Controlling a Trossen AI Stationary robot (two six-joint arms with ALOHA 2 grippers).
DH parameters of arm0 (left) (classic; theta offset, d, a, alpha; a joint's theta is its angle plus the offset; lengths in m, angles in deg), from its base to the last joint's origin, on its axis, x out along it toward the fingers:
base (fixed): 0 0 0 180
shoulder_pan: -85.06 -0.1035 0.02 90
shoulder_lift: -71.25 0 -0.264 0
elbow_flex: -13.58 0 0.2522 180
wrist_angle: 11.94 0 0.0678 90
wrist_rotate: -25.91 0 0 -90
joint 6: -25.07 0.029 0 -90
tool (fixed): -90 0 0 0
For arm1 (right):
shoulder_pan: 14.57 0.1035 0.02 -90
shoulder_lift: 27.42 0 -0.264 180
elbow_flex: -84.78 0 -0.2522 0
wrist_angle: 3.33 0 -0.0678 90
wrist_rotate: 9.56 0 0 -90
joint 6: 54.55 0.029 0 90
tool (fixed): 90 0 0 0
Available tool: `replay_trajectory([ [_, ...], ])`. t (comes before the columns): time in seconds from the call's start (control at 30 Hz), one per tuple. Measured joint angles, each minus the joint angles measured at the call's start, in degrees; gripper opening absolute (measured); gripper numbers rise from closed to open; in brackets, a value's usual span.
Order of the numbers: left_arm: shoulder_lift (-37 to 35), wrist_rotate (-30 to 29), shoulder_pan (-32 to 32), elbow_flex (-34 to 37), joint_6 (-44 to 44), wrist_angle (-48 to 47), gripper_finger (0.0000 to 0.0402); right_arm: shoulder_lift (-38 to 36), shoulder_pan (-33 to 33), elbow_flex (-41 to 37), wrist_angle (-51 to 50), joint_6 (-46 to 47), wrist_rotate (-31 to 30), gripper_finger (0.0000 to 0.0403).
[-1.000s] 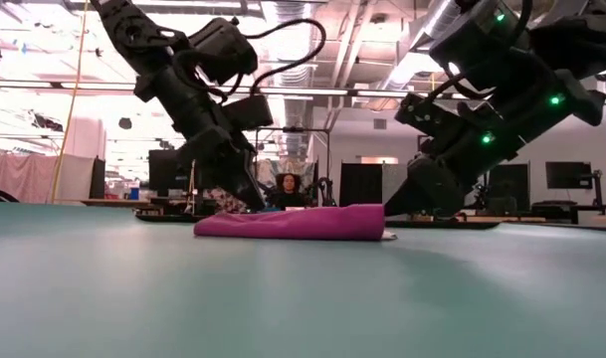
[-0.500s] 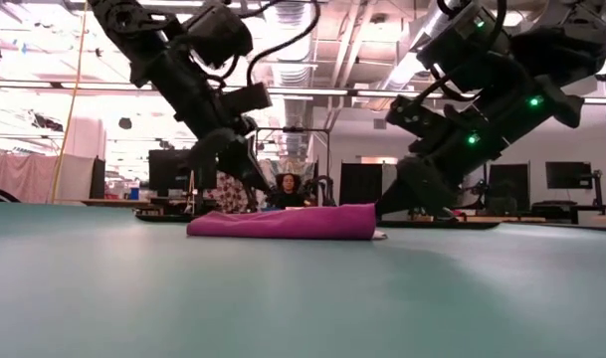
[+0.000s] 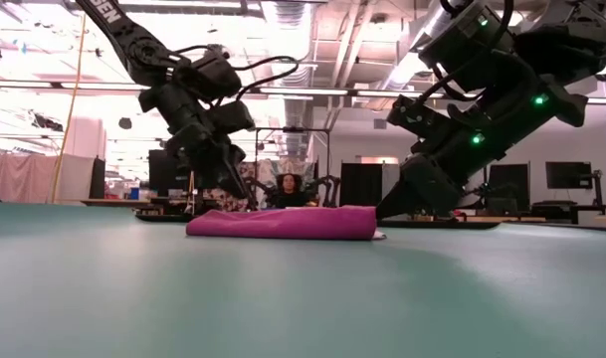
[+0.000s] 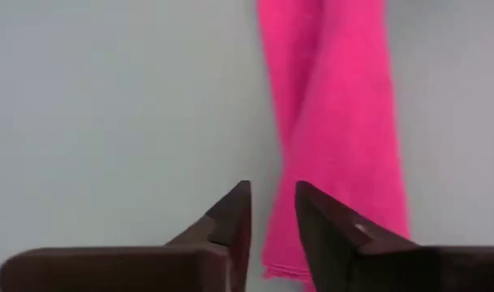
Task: Roll towel into tight, uniform cylinder
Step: Roll the pink towel
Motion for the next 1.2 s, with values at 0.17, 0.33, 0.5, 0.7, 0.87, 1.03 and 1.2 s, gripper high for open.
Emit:
replay_trajectory([
  [0.17,0.1,7.0,0.2,0.0,0.7,-4.7,0.0132,0.0,0.0,0.0,-0.1,0.1,0.1,0.0085],
  [0.33,0.1,1.2,1.4,0.3,2.8,-4.7,0.0143,0.0,0.0,0.0,0.0,0.2,0.7,0.0085],
  [0.5,0.1,-1.6,1.3,0.3,3.1,-4.1,0.0144,0.0,0.2,0.0,0.0,0.2,1.4,0.0085],
  [0.7,0.1,-0.2,1.2,0.3,3.3,-4.8,0.0144,0.0,0.5,0.0,0.0,0.2,1.5,0.0085],
  [0.87,2.9,0.5,1.3,0.3,3.3,-5.1,0.0144,0.0,0.4,0.0,0.1,0.1,1.5,0.0085],
  [1.03,4.7,0.3,1.4,0.0,3.3,-6.2,0.0144,0.0,0.5,0.0,0.1,0.1,1.6,0.0085],
  [1.2,4.5,-0.2,1.5,-1.8,1.6,-10.6,0.0116,0.0,0.4,0.0,0.2,0.1,1.6,0.0085],
])
